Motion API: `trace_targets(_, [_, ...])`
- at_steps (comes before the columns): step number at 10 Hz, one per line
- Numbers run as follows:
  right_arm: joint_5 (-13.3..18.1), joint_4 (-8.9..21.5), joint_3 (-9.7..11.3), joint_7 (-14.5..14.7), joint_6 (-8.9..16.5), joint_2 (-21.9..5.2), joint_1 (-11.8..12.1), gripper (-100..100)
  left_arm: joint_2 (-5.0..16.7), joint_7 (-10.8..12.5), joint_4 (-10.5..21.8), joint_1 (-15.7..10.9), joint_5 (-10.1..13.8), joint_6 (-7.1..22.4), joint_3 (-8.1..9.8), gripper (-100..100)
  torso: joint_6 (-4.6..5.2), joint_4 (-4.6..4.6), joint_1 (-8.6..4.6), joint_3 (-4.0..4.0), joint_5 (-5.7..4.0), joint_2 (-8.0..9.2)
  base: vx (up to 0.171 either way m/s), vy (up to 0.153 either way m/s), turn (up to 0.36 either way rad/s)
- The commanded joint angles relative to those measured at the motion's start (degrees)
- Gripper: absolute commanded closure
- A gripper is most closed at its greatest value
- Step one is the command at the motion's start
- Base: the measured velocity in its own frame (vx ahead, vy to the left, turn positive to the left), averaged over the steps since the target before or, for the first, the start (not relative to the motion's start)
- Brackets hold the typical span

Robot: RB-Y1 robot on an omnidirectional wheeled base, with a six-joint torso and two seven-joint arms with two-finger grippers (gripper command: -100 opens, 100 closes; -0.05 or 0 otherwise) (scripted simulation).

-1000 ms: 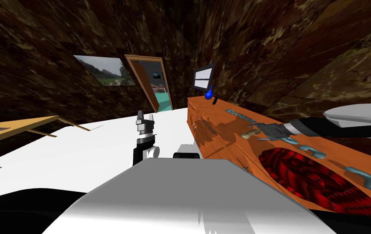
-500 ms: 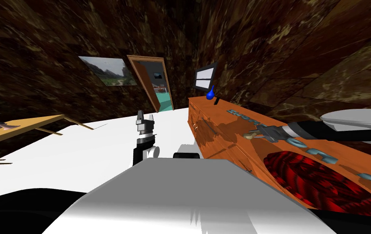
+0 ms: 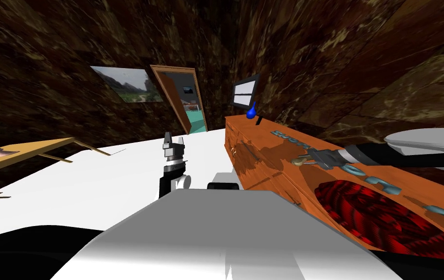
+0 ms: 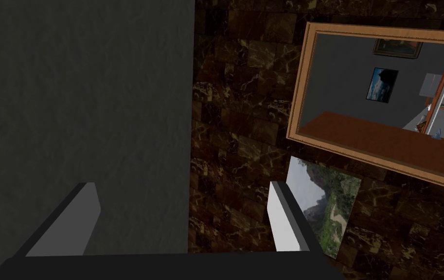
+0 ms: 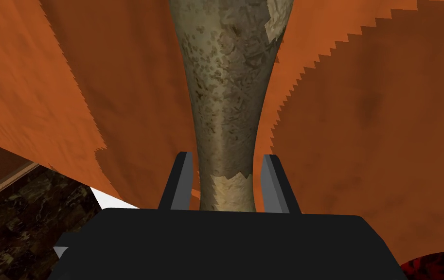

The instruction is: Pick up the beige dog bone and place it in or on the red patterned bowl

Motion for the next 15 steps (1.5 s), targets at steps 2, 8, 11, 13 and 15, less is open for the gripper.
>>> trace_targets(2, [-0.5, -0.2, -0.1, -0.2, -0.5, -0.8, -0.1, 100, 0.0, 0.0, 0.0, 0.0, 0.0, 0.0, 0.00, 0, 0.02, 0.01, -0.05, 0.04, -0.02, 0.07, -0.020, -0.027, -0.050])
trace_targets(8, [-3.1, 5.0, -4.1, 2.2, -4.0, -6.6, 1.6, 100, 0.0, 0.0, 0.0, 0.0, 0.0, 0.0, -0.01, 0, -0.06, 0.12, 0.10, 0.24, 0.07, 0.38, -0.070, -0.009, 0.042])
trace_targets(11, [-4.2, 6.9, -5.4, 3.1, -5.3, -8.2, 2.6, 100, 0.0, 0.0, 0.0, 0.0, 0.0, 0.0, 0.00, 0, -0.07, 0.17, 0.15, 0.31, 0.10, 0.47, -0.089, -0.015, 0.034])
trace_targets(13, [-5.3, 8.6, -6.6, 4.1, -6.8, -9.7, 3.6, 100, 0.0, 0.0, 0.0, 0.0, 0.0, 0.0, 0.00, 0, -0.11, 0.16, 0.14, 0.27, 0.11, 0.39, -0.085, -0.015, 0.046])
trace_targets(15, [-6.8, 10.8, -8.2, 5.4, -8.9, -11.9, 4.8, 100, 0.0, 0.0, 0.0, 0.0, 0.0, 0.0, 0.00, 0, -0.11, 0.18, 0.21, 0.30, 0.15, 0.43, -0.106, -0.020, 0.042])
